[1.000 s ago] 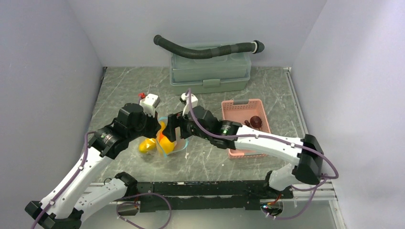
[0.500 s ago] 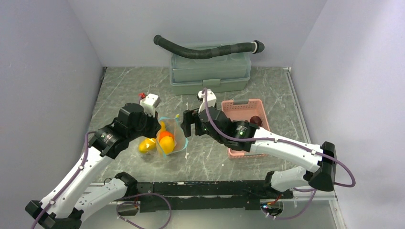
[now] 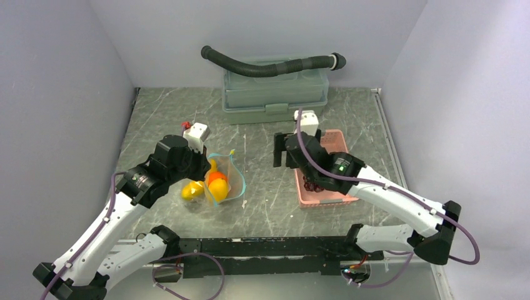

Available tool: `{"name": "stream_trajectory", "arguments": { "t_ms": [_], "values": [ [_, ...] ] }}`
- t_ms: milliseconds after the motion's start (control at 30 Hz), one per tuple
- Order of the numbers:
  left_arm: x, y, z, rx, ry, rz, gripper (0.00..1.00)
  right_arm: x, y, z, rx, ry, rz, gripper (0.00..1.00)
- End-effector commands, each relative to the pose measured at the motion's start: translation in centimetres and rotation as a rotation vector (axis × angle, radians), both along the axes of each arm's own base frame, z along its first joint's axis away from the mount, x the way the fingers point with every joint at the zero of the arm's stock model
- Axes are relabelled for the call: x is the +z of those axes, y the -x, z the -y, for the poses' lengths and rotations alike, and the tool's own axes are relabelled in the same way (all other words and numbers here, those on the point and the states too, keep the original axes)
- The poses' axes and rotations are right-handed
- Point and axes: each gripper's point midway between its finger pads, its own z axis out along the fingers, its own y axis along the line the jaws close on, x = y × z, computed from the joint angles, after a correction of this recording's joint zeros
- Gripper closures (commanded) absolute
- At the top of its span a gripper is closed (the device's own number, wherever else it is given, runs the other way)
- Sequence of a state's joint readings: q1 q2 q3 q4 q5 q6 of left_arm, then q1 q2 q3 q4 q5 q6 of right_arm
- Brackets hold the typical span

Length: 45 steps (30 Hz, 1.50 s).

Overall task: Place the food in the zip-top bag and seal the zipper
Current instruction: Pick up the fake fruit from the bin.

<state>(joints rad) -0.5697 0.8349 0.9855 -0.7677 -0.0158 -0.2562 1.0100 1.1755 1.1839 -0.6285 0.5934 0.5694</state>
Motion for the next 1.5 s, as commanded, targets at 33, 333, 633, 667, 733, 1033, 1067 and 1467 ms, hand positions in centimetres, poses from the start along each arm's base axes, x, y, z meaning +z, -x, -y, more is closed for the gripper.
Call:
{"name": "stream_trajectory", "arguments": {
  "t_ms": [33, 333, 633, 667, 733, 1033, 1067, 1467],
  "values": [
    [0.5, -0.3, 0.1, 0.000, 0.006, 0.025, 1.00, -1.5, -0.2, 5.0, -0.129, 0.028, -0.059, 0.12],
    [0.4, -0.4, 0.1, 0.001, 0.003, 0.024, 1.00, -5.7, 0.2, 10.0, -0.266, 0.055, -0.182, 0.11],
    [0.4, -0.3, 0.1, -0.002, 0.003, 0.021, 1.00, -9.8, 0.5, 11.3, -0.319, 0.071, -0.299, 0.10],
    [0.4, -0.3, 0.2, -0.003, 0.004, 0.020, 1.00, -10.2, 0.4, 11.3, -0.322, 0.063, -0.305, 0.09],
    [0.3, -0.4, 0.2, -0.004, 0.002, 0.016, 1.00, -11.0, 0.1, 11.5, -0.332, 0.051, -0.320, 0.09],
    [0.4, -0.3, 0.2, -0.006, 0.005, 0.021, 1.00, -15.0, -0.3, 12.2, -0.366, 0.028, -0.413, 0.09],
    [0.4, -0.3, 0.2, -0.007, 0.006, 0.022, 1.00, -15.4, -0.4, 12.2, -0.366, 0.023, -0.422, 0.09],
    [0.4, -0.3, 0.2, -0.007, 0.006, 0.020, 1.00, -19.1, -1.0, 12.7, -0.396, 0.031, -0.502, 0.09]
  ]
}}
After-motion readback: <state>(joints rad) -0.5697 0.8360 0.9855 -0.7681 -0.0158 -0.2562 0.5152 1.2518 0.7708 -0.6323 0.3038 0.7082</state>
